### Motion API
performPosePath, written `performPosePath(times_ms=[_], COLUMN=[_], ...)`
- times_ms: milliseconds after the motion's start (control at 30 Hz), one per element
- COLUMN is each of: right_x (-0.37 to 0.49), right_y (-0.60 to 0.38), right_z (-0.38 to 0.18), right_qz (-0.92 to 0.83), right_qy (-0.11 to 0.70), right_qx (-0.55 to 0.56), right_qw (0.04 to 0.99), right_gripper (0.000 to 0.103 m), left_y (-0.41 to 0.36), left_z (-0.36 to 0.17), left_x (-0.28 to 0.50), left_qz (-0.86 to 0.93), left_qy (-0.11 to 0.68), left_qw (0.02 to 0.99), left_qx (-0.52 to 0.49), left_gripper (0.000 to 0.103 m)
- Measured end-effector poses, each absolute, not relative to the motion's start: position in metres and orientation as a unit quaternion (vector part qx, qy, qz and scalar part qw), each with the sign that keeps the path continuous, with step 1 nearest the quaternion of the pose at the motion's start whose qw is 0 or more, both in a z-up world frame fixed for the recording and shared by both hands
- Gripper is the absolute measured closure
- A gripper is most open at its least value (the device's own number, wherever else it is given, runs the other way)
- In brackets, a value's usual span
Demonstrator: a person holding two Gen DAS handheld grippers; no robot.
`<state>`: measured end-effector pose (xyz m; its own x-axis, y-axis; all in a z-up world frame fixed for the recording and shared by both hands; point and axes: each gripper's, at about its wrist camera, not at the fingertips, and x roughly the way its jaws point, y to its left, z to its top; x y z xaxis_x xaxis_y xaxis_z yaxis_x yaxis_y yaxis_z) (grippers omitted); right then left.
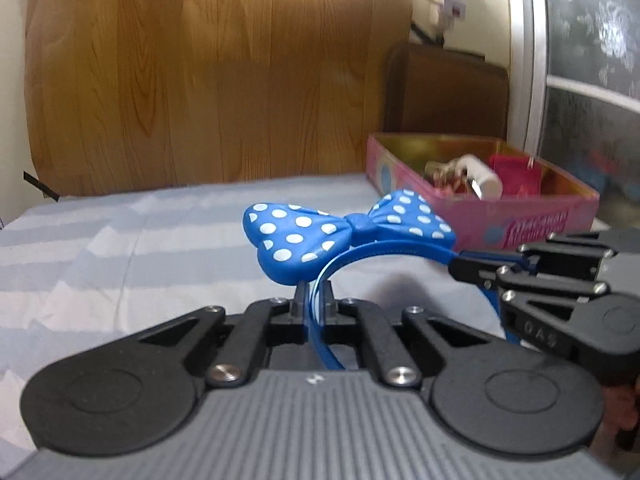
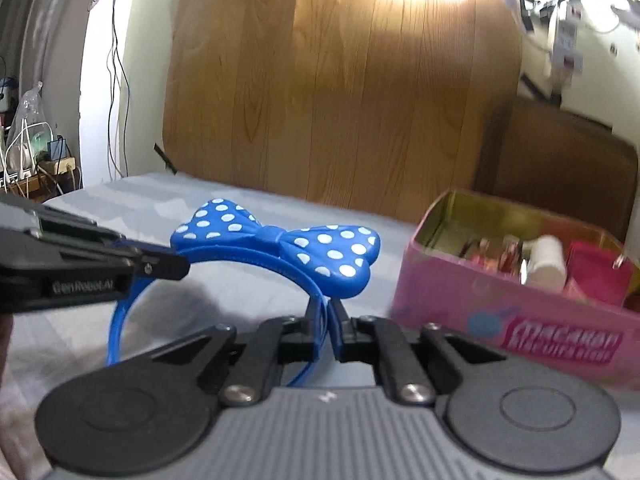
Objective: Organize rigid objects
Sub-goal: 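Close the left gripper on the headband band and lift it, then carry the headband into the tin and open the left gripper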
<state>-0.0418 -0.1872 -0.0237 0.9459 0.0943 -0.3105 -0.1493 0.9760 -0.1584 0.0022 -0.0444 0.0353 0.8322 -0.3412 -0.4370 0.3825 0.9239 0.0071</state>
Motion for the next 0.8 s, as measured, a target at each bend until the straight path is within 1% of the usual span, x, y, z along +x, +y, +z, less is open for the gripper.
performPosePath(times_ms=[333, 500, 667, 800], right_x=[-0.043, -0.040, -0.030, -0.018], right_y=[-0.191, -0.195, -0.214, -0.242], right_z=[-0.016, -0.009, 0.008, 0.022], right_qz=[0.051, 0.038, 0.005, -0.037], right_qy=[0.121, 0.102, 0.068, 0.045], right_qx=[-0.094, -0.104, -0.117, -0.126], right_qw=[0.987, 0.989, 0.991, 0.990], right_gripper=[0.096, 0.096, 0.096, 0.095], left_y=[-0.052, -0.060, -0.091, -0.133], left_z=[0.040, 0.052, 0.070, 0.084], left_x=[0.005, 0.014, 0.029, 0.048], left_qz=[-0.191, -0.197, -0.212, -0.235], left_qy=[0.205, 0.195, 0.172, 0.162], left_qw=[0.959, 0.960, 0.961, 0.958], left_qx=[0.044, 0.036, 0.040, 0.039], left_gripper=[0.097, 0.097, 0.097, 0.097])
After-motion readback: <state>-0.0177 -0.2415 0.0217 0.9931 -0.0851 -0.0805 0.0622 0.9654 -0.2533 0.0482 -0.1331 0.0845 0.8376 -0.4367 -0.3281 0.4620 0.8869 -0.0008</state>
